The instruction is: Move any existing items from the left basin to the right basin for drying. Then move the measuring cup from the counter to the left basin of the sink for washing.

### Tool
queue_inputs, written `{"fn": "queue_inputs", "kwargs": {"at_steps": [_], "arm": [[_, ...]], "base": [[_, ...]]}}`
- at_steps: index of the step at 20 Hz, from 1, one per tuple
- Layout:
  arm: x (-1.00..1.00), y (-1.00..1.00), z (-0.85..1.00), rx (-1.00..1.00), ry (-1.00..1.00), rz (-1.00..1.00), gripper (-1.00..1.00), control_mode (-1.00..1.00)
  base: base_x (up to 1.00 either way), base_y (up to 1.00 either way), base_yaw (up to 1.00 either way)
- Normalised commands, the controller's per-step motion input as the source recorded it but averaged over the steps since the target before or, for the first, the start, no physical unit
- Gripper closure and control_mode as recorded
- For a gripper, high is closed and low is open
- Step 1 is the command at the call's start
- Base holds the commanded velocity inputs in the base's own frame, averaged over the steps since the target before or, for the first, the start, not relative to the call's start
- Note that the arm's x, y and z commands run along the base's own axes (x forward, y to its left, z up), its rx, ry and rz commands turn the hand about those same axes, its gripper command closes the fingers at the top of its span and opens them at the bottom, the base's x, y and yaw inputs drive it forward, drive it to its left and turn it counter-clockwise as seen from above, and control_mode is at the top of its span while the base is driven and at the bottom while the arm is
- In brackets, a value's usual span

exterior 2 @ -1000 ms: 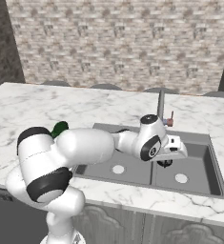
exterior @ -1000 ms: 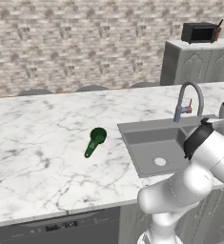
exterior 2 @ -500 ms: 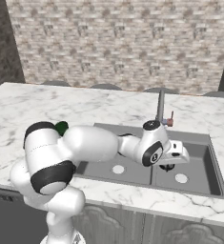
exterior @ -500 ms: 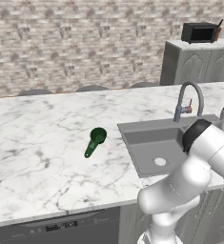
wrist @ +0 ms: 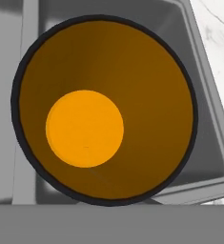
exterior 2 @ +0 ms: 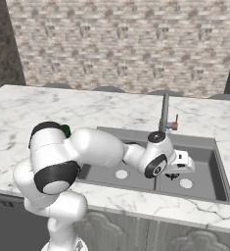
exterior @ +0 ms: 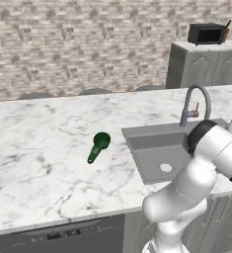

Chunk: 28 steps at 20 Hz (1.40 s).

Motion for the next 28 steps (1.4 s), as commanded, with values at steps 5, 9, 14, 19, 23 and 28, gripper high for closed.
{"fn": "queue_inputs", "kwargs": {"at_steps": [5, 9, 14, 19, 23, 28], "arm": [[0.0, -0.05, -0.07, 0.02, 0.0, 0.0, 1.0, -1.0], [0.02, -0.03, -0.06, 0.01, 0.0, 0.0, 1.0, -1.0], [0.15, 0.0, -0.01, 0.0, 0.02, 0.0, 1.0, -1.0], [0.22, -0.01, -0.02, 0.02, 0.05, 0.0, 1.0, -1.0], [0.01, -0.08, -0.09, 0.07, 0.0, -0.02, 1.0, -1.0], [0.0, -0.07, -0.05, 0.07, 0.0, -0.1, 1.0, -1.0]], "base": [[0.0, 0.0, 0.0], [0.0, 0.0, 0.0], [0.0, 0.0, 0.0], [0.0, 0.0, 0.0], [0.0, 0.0, 0.0], [0.0, 0.0, 0.0]]}}
